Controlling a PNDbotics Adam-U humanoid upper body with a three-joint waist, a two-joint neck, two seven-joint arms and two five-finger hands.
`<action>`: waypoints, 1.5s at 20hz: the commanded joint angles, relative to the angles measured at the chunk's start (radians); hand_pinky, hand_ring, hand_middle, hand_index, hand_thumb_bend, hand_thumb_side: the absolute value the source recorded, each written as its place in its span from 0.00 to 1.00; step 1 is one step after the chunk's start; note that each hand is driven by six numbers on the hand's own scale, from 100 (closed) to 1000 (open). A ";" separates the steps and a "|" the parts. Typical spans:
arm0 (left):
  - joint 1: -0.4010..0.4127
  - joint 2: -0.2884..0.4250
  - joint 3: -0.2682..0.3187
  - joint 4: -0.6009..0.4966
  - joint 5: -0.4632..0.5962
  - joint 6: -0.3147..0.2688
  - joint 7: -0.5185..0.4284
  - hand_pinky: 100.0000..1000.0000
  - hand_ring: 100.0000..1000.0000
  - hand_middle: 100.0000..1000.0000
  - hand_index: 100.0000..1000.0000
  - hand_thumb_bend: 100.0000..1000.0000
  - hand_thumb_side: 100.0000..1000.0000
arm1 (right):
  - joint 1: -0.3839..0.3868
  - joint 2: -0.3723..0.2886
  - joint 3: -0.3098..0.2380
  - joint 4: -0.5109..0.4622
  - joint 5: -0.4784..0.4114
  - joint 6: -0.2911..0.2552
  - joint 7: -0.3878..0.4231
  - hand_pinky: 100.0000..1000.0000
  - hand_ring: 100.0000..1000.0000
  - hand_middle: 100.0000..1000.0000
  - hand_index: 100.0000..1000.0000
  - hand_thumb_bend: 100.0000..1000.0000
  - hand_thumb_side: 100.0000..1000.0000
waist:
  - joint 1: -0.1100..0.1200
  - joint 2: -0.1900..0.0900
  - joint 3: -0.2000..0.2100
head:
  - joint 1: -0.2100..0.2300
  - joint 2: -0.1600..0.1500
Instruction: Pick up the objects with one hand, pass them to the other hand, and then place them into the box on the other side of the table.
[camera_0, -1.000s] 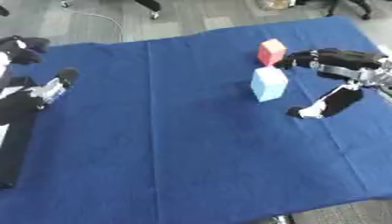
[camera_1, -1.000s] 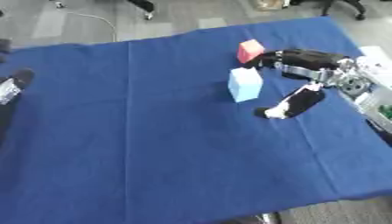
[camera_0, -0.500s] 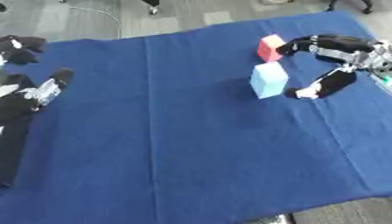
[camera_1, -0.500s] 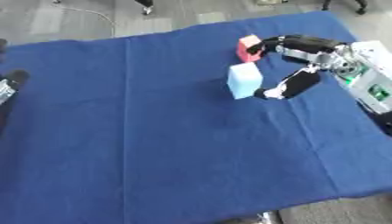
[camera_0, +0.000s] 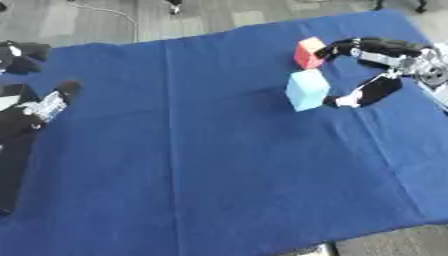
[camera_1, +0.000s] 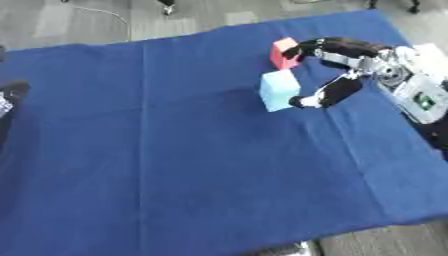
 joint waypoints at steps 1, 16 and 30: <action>-0.013 0.004 0.004 -0.026 0.010 -0.010 -0.007 0.73 0.66 0.65 0.82 0.45 0.78 | -0.018 -0.029 -0.007 0.001 -0.009 -0.008 0.011 0.92 0.84 0.85 0.95 0.36 0.38 | 0.010 0.007 0.004 | -0.002 -0.003; -0.005 0.002 -0.007 -0.049 0.030 -0.039 -0.048 0.72 0.66 0.62 0.82 0.42 0.79 | -0.037 -0.004 -0.004 0.086 -0.010 -0.009 0.053 0.93 0.84 0.86 0.95 0.35 0.38 | 0.011 0.022 0.027 | -0.010 -0.003; -0.004 0.001 -0.010 -0.050 0.036 -0.053 -0.065 0.71 0.66 0.61 0.83 0.41 0.80 | -0.053 0.009 0.001 0.128 -0.013 -0.019 0.048 0.93 0.84 0.84 0.93 0.34 0.39 | 0.012 0.030 0.036 | -0.017 -0.003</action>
